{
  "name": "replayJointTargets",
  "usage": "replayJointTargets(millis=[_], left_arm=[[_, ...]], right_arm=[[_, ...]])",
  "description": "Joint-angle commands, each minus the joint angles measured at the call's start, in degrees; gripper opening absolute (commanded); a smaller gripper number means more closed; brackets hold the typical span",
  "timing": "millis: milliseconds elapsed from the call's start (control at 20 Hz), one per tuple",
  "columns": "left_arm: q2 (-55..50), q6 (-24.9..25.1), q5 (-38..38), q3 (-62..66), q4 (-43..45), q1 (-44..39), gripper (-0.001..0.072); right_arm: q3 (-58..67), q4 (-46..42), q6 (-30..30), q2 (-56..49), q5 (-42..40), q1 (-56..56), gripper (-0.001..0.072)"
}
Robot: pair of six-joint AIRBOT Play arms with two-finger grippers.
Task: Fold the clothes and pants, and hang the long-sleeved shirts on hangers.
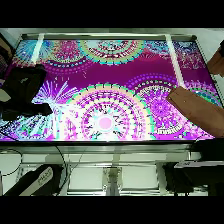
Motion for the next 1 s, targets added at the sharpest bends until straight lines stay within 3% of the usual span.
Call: replayJointTargets(millis=[0,300,500,800,950], left_arm=[[0.0,0.0,0.0,0.0,0.0,0.0,0.0687],[0.0,0.0,0.0,0.0,0.0,0.0,0.0687],[0.0,0.0,0.0,0.0,0.0,0.0,0.0687],[0.0,0.0,0.0,0.0,0.0,0.0,0.0686],[0.0,0.0,0.0,0.0,0.0,0.0,0.0687]], right_arm=[[0.1,0.1,0.2,1.1,1.1,-1.1,0.0487],[-1.8,12.9,0.1,16.1,4.2,7.9,0.0502],[-14.7,13.9,0.7,29.7,6.3,22.6,0.0502],[-44.7,16.4,9.4,43.6,8.2,45.5,0.0505],[-53.3,21.5,16.1,49.2,4.6,57.3,0.0504]])
